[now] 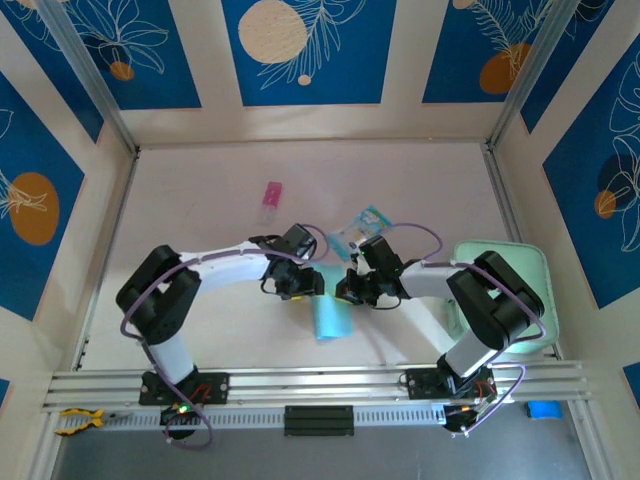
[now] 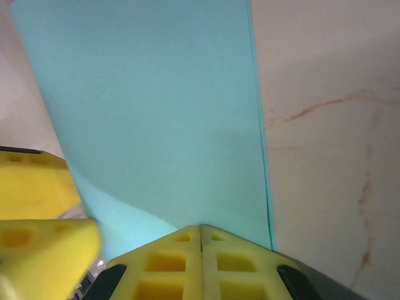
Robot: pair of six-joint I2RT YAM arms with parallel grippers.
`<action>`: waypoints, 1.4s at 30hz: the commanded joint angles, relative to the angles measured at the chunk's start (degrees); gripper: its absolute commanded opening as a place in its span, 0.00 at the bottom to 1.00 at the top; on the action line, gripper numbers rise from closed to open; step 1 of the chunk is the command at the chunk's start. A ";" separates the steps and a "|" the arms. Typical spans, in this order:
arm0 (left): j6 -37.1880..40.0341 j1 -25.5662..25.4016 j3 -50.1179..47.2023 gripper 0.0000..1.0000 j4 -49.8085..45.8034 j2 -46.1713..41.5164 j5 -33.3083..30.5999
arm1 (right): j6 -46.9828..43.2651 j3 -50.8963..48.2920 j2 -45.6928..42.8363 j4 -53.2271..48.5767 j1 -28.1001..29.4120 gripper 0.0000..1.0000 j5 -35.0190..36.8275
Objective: Fold a paper plane with a square sheet of paper (pick it up from the middle)
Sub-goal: Fold the square sheet of paper in half at the bottom-center of the table.
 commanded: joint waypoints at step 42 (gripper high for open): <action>-0.20 -0.77 -2.58 0.47 6.71 2.40 5.81 | 10.17 -3.85 -4.09 -1.66 3.09 0.00 4.96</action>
